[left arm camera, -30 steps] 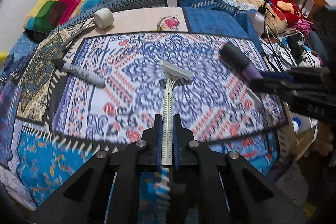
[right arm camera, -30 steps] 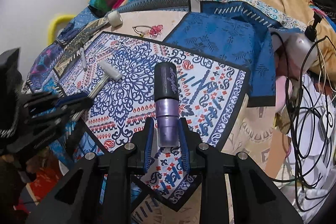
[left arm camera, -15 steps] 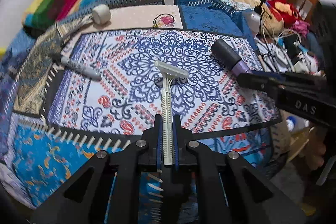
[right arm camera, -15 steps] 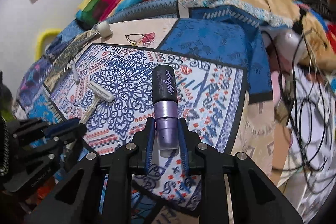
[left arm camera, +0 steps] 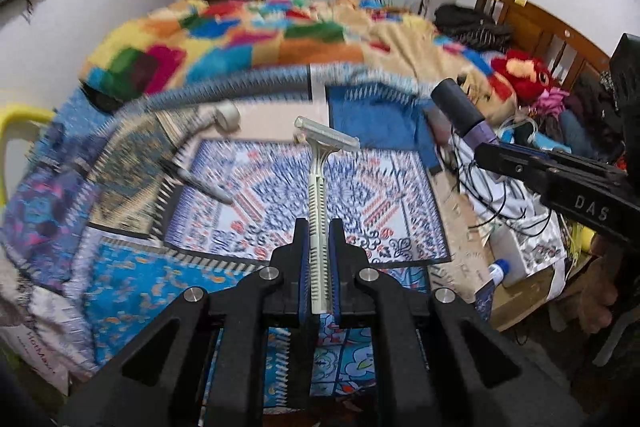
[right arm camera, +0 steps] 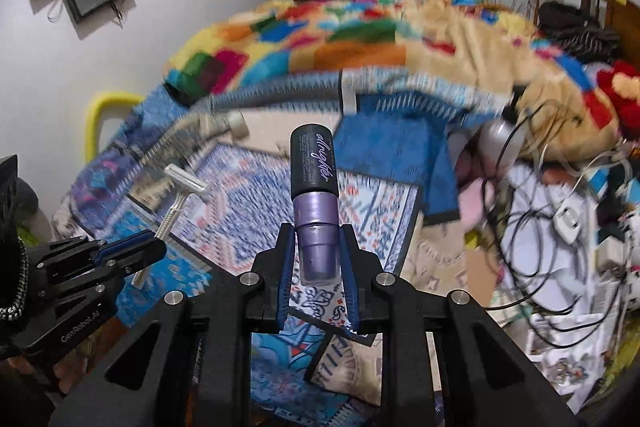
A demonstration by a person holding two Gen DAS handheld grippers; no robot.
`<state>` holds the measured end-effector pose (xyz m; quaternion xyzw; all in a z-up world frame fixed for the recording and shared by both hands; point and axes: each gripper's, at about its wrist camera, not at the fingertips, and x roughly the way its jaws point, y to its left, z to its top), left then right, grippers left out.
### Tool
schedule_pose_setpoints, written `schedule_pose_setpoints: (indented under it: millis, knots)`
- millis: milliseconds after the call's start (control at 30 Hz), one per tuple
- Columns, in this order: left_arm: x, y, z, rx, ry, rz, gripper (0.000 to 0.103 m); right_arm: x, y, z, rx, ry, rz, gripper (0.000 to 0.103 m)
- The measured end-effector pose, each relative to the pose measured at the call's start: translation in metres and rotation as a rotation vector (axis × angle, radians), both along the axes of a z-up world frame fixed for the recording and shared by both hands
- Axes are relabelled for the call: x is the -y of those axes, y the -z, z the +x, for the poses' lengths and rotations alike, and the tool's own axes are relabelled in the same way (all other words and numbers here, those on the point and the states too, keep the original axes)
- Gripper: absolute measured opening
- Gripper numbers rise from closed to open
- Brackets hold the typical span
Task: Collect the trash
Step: 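Carry the bottle and razor with both tools over the white bin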
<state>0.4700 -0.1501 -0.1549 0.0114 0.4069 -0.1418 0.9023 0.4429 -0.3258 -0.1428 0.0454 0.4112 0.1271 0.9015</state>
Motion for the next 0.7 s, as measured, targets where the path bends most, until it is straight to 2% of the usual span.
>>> schedule_pose_setpoints:
  millis: [267,500,700]
  knots:
    - [-0.026,-0.060,-0.060,0.103,-0.061,-0.017,0.008,-0.013,-0.075,-0.054,0.149,-0.004,0.009,0.020]
    - [-0.067,-0.099,-0.114,0.174,-0.140,-0.069,0.008,-0.038,-0.115,-0.102,0.233,-0.036,0.010,0.020]
    - [-0.104,-0.121,-0.160,0.230,-0.211,-0.060,0.008,-0.063,-0.133,-0.139,0.282,-0.079,0.033,0.020]
